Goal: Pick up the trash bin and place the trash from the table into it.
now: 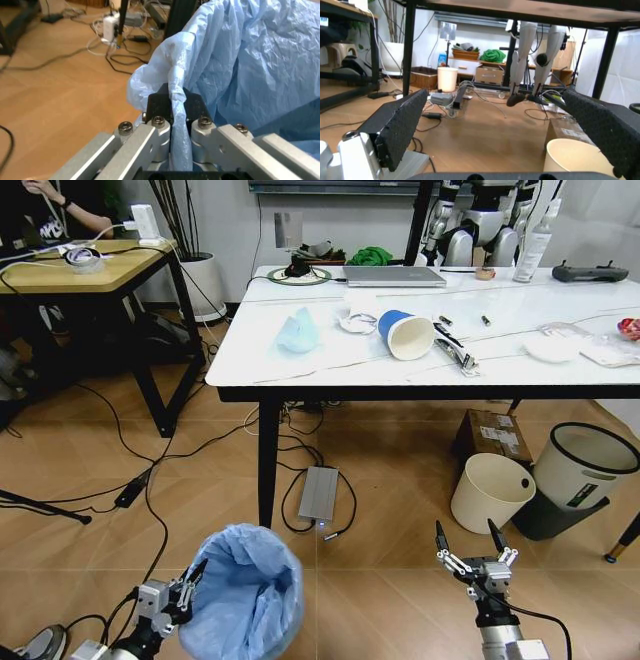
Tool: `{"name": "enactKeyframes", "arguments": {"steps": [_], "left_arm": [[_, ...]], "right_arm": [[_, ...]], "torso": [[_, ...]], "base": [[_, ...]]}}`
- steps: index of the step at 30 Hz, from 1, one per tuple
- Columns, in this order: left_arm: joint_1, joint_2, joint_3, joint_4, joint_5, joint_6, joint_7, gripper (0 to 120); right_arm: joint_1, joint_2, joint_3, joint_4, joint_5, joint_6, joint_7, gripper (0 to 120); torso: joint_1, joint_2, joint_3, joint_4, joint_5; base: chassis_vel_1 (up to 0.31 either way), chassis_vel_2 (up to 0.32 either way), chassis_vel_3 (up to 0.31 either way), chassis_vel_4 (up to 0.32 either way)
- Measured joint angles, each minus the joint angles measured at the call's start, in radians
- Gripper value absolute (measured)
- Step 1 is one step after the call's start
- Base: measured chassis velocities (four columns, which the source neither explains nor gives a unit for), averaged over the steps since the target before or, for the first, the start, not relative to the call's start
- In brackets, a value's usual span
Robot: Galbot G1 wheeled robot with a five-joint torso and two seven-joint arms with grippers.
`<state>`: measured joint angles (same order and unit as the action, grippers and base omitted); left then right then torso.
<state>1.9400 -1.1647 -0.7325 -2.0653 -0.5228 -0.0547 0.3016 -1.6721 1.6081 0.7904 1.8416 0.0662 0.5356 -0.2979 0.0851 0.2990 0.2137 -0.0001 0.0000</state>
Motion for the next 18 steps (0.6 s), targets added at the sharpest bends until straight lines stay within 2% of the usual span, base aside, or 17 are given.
{"name": "enactKeyframes", "arguments": {"steps": [9, 18], "left_arm": [[0.035, 0.005, 0.059, -0.057, 0.002, 0.064, -0.036, 0], [0.034, 0.002, 0.055, -0.055, 0.011, 0.061, -0.037, 0]], "right_arm": [[-0.024, 0.000, 0.008, 0.011, -0.018, 0.008, 0.004, 100], [-0.035, 0.000, 0.017, 0.015, -0.020, 0.010, 0.007, 100]], "torso": [[0.010, 0.028, 0.018, 0.0000, 0.0000], [0.017, 0.054, 0.037, -0.0001, 0.0000]], "base": [[0.000, 0.000, 0.000, 0.000], [0.000, 0.000, 0.000, 0.000]]}}
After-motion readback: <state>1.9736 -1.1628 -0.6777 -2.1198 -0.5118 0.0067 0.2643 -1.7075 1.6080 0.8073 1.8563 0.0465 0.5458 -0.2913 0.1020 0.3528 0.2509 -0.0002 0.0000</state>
